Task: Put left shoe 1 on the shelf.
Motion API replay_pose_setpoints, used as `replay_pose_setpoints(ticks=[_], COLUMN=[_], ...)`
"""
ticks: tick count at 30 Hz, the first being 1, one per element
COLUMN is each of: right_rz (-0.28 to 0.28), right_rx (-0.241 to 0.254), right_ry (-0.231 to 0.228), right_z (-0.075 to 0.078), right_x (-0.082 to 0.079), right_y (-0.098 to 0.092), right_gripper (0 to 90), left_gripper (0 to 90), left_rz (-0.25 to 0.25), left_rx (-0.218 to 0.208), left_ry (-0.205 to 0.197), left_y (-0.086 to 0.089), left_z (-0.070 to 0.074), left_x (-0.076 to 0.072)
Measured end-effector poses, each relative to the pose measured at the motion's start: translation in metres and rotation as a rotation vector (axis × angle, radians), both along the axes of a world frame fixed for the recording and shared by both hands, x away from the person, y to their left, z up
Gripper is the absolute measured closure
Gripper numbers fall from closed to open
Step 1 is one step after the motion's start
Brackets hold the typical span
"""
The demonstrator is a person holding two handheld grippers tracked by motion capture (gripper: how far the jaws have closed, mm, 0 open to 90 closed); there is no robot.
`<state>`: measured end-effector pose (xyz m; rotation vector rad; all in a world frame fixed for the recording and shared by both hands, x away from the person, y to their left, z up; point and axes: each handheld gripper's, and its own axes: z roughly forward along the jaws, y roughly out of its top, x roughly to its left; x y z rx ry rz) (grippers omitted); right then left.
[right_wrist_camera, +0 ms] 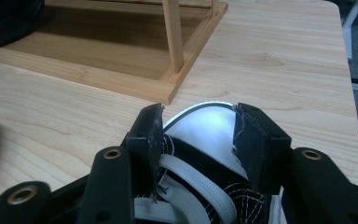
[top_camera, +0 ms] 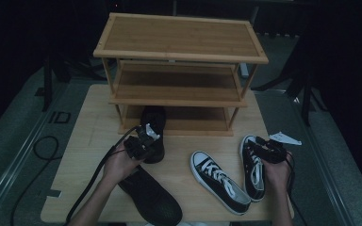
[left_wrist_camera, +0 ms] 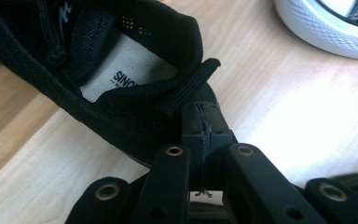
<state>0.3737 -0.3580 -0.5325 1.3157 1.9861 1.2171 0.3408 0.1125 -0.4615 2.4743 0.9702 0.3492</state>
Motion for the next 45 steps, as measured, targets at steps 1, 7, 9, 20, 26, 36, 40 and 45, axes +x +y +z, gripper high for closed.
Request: replay_pose_setpoints(ticks=[1,7,9,20,26,36,40,45], right_rz=[0.0,-0.001,-0.001,0.002,0.001,0.0,0.0,0.0], right_rx=[0.0,0.002,0.002,0.003,0.002,0.001,0.001,0.001], right_ry=[0.001,0.001,0.001,0.001,0.001,0.0,0.0,0.0], right_z=[0.0,0.0,0.0,0.0,0.0,0.0,0.0,0.0], right_x=[0.0,0.0,0.0,0.0,0.0,0.0,0.0,0.0], right_y=[0.0,0.0,0.0,-0.001,0.0,0.0,0.0,0.0], right_gripper=[52.5,52.5,52.5,52.5,52.5,52.5,52.5,52.5], left_gripper=[90.0,89.9,89.9,88.5,88.3,89.9,89.9,89.9], left_rz=[0.007,0.04,0.026,-0.006,0.007,0.001,0.0,-0.012], left_rx=[0.003,0.034,0.028,0.096,0.146,0.138,0.167,0.157], left_ry=[-0.003,-0.036,-0.029,0.012,0.036,0.047,0.022,0.016], left_y=[0.0,0.001,0.0,-0.006,-0.006,0.001,0.002,0.003], left_z=[0.0,0.005,0.005,-0.001,-0.002,0.0,0.001,0.002], left_x=[0.001,0.012,0.018,0.019,0.015,0.021,0.026,0.032])
